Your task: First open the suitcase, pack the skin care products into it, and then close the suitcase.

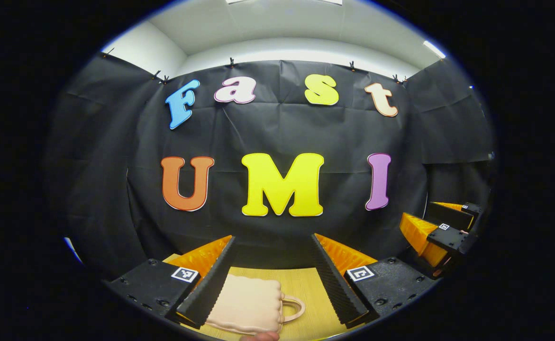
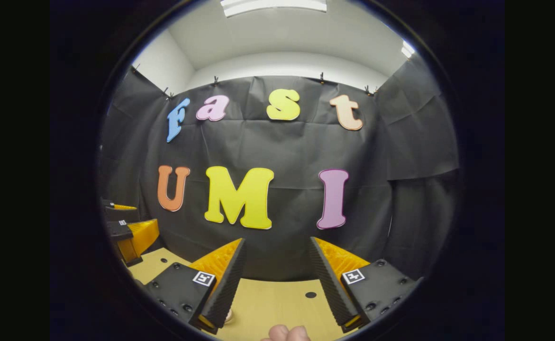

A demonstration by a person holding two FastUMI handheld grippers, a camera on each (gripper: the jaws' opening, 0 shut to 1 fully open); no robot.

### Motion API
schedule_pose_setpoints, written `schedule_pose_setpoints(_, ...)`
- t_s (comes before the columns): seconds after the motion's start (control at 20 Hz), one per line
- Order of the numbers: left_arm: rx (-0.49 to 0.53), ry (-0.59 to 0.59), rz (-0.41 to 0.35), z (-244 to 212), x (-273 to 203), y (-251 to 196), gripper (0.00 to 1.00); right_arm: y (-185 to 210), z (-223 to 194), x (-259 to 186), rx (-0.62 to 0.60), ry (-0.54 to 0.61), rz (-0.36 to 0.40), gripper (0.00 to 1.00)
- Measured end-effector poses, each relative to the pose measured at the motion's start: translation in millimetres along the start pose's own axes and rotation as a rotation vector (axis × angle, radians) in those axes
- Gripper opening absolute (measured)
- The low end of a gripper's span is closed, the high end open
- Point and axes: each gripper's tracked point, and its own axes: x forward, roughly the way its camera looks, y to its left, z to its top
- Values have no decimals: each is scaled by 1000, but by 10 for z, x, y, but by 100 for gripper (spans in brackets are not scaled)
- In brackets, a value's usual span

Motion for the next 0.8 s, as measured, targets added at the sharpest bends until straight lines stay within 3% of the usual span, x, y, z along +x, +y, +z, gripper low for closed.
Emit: schedule_pose_setpoints(0.8, -28, 45, 9, -146, 108, 239, 98, 382, -102, 46, -16, 15, 40, 79)
